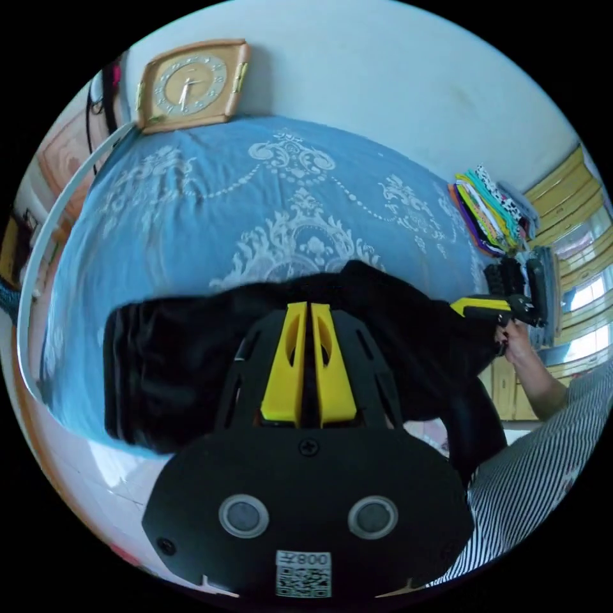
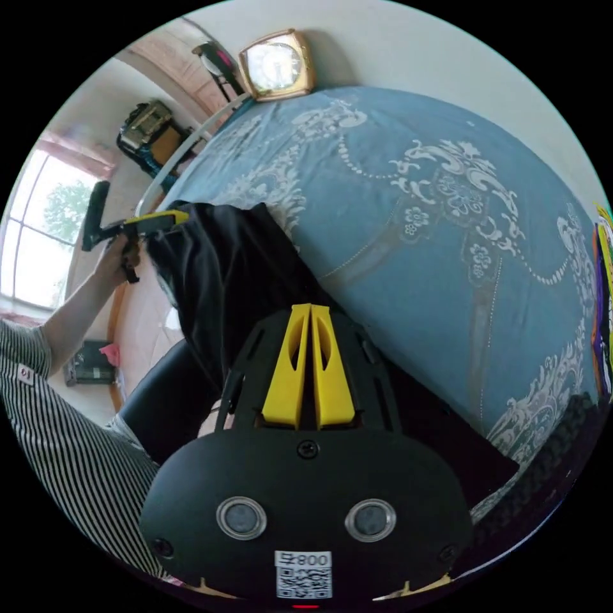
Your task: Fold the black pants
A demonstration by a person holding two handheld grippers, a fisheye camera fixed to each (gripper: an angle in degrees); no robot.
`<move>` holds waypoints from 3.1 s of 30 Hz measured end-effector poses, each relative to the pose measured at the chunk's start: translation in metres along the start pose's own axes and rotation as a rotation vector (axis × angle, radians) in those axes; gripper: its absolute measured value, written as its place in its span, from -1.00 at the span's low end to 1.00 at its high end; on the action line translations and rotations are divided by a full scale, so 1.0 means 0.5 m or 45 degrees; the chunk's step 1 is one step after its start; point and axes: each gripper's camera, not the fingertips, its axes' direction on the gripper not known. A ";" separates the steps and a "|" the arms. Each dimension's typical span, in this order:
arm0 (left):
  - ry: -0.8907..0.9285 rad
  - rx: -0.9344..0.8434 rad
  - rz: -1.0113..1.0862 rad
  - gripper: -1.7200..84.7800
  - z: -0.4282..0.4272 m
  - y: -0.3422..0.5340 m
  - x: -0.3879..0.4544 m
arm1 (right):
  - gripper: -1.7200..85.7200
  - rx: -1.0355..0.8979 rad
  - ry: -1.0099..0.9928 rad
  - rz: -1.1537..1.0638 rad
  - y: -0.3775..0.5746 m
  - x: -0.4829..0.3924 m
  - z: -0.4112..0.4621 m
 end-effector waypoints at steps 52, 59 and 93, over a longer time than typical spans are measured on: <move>0.351 0.041 -0.705 -0.91 -0.112 0.604 -0.326 | -0.93 -0.297 -0.066 -0.426 -0.089 -0.537 -0.166; 0.393 0.017 -0.826 -0.94 -0.072 0.594 -0.296 | -0.93 -0.301 -0.081 -0.422 -0.073 -0.501 -0.163; -0.132 -0.284 -0.085 -0.93 0.064 0.365 0.322 | -0.93 -0.294 -0.224 -0.373 0.190 -0.187 -0.071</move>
